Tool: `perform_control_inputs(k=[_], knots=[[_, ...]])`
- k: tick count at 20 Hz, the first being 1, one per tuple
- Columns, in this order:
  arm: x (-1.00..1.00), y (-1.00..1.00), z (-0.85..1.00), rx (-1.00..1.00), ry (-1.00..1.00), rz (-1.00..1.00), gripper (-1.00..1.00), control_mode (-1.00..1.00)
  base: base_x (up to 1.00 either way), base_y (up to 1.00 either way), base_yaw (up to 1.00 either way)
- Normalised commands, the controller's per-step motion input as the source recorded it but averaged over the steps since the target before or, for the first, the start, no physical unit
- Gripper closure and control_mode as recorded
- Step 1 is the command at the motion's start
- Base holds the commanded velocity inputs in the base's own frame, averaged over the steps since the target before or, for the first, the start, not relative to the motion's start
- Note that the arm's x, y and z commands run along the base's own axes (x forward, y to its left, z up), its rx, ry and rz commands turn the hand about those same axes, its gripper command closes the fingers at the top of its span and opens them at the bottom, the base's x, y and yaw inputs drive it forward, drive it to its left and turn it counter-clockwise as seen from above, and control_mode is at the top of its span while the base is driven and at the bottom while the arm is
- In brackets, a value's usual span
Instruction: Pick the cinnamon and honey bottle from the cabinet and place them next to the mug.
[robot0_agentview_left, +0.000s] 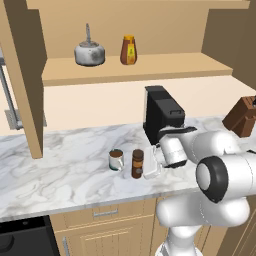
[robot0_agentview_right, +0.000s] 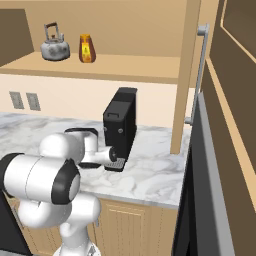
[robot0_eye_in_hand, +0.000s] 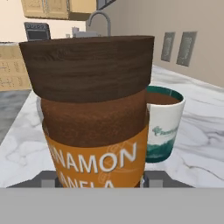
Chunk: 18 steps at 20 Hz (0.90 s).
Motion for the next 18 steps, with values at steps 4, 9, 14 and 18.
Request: perform_control_inputs(k=[4,9,14,18], knots=[[0.14,0.0,0.0,0.0,-0.04,0.0,1.0,-1.0,0.0,0.0,0.0],[0.24,0.0,0.0,0.0,-0.02,0.0,1.0,-1.0,0.0,0.0,0.0],[0.3,0.0,0.0,0.0,-0.04,-0.01,1.0,-1.0,0.0,0.0,0.0],[0.2,0.0,0.0,0.0,-0.04,0.0,1.0,-1.0,0.0,0.0,0.0]])
